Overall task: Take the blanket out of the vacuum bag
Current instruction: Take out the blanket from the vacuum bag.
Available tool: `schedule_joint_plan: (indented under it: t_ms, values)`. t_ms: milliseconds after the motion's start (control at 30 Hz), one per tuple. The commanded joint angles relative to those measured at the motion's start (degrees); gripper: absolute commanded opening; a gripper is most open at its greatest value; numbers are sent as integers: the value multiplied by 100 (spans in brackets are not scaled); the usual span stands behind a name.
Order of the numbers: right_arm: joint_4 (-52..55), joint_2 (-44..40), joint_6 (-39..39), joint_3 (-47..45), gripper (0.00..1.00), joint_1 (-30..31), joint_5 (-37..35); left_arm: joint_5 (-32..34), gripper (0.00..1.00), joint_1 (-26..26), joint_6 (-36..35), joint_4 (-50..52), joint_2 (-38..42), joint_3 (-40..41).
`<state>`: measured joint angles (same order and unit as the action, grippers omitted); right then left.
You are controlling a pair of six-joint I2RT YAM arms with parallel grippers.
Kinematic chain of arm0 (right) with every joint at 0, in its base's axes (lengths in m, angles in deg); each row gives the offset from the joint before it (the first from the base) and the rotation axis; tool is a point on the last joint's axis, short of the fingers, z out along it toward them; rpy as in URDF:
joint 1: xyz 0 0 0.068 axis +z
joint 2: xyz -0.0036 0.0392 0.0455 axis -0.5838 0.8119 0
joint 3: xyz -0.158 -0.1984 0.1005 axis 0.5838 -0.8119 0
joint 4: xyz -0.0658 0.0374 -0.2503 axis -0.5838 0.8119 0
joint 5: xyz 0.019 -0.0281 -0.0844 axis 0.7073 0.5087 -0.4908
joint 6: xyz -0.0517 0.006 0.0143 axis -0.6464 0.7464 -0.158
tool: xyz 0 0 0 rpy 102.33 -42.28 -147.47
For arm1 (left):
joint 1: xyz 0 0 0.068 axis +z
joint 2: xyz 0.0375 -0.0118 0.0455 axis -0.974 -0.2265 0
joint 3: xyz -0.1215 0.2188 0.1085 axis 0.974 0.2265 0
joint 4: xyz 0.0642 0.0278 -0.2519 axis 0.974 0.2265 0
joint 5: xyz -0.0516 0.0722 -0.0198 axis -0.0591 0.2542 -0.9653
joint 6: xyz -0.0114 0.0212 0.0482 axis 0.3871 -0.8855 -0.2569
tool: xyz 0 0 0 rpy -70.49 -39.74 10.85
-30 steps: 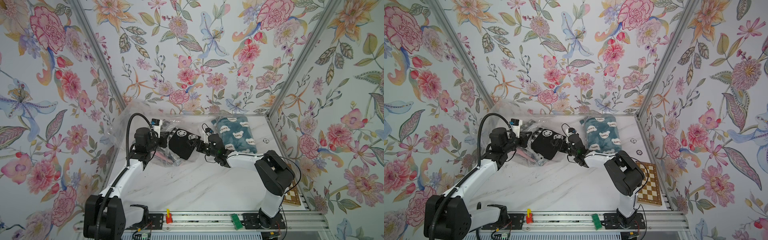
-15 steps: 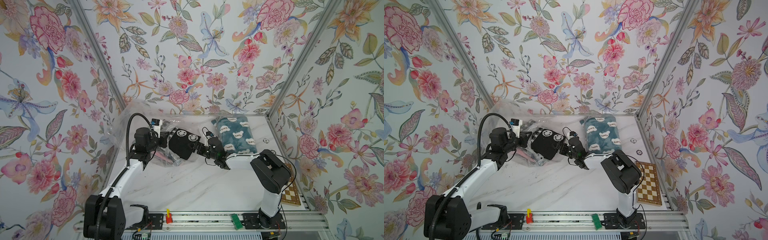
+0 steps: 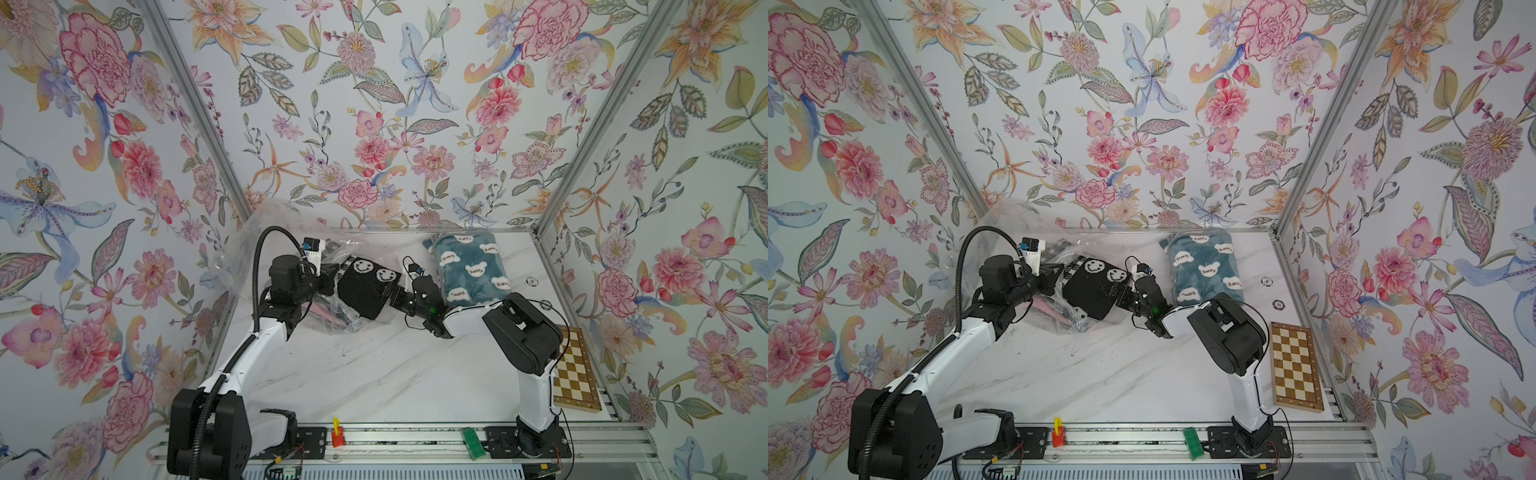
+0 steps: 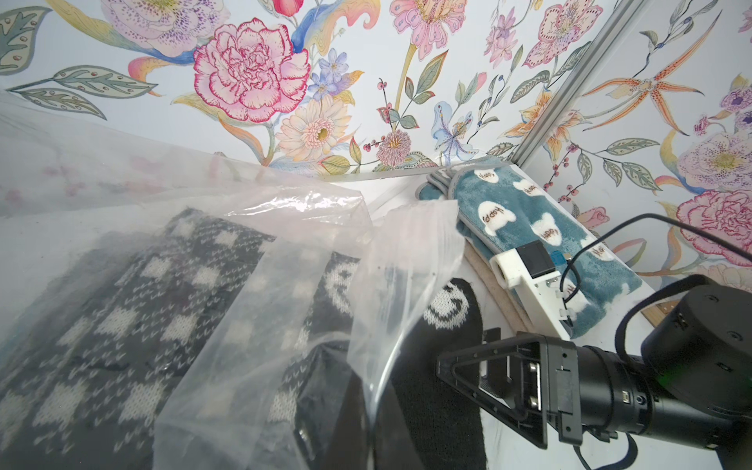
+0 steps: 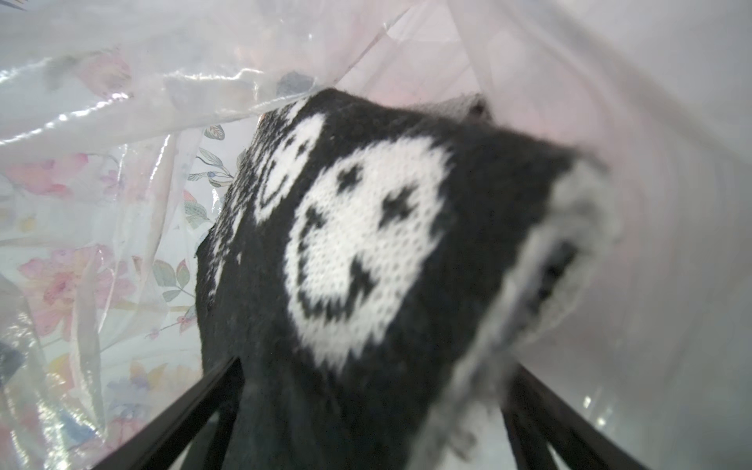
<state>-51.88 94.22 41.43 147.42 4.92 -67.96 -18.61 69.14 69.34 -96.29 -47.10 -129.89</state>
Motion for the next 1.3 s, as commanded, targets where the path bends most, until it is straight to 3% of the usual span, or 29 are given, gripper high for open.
schedule_joint_plan:
  t_ms: [0,500,833,1267]
  values:
    - [-395,265,168,284,99,-58,132,-76,4,49,44,-155,-26,-88]
    - [48,73,-16,741,99,61,212,-84,4,48,44,-163,5,-88]
    - [1146,-255,-671,1380,99,277,129,-120,4,49,61,-166,35,-97]
    - [1713,420,-680,2134,99,227,303,-111,4,48,61,-175,36,-88]
